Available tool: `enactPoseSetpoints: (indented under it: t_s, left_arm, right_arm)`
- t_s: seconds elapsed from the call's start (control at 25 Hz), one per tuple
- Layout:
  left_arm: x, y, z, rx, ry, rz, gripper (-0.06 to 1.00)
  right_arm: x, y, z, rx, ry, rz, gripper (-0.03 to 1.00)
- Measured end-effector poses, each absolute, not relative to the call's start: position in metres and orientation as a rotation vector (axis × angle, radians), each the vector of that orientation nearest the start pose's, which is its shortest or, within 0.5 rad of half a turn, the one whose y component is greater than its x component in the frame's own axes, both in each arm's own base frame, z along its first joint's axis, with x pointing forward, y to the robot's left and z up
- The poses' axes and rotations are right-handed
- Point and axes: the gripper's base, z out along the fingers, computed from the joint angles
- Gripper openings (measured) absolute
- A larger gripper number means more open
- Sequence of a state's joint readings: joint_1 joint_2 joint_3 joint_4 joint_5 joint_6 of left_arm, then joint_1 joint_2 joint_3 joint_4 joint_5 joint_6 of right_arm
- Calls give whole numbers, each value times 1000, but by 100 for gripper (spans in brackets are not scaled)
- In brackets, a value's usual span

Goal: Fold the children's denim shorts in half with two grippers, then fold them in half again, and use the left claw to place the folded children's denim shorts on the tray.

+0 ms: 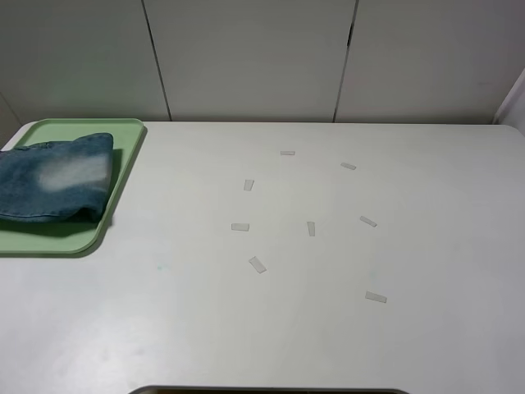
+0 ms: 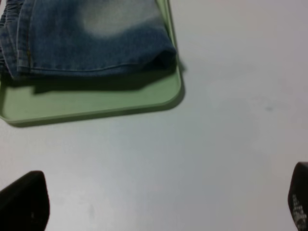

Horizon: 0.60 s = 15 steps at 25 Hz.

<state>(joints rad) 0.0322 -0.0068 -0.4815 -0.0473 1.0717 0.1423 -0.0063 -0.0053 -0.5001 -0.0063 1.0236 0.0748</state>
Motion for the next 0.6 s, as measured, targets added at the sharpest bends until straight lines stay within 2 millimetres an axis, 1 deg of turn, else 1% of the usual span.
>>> enactPoseSetpoints:
  t_s: [0.6]
  left_arm:
    - [-4,-4,271,117,2063,51,99]
  right_arm:
    - [-4,0,280,81,2000,36,69]
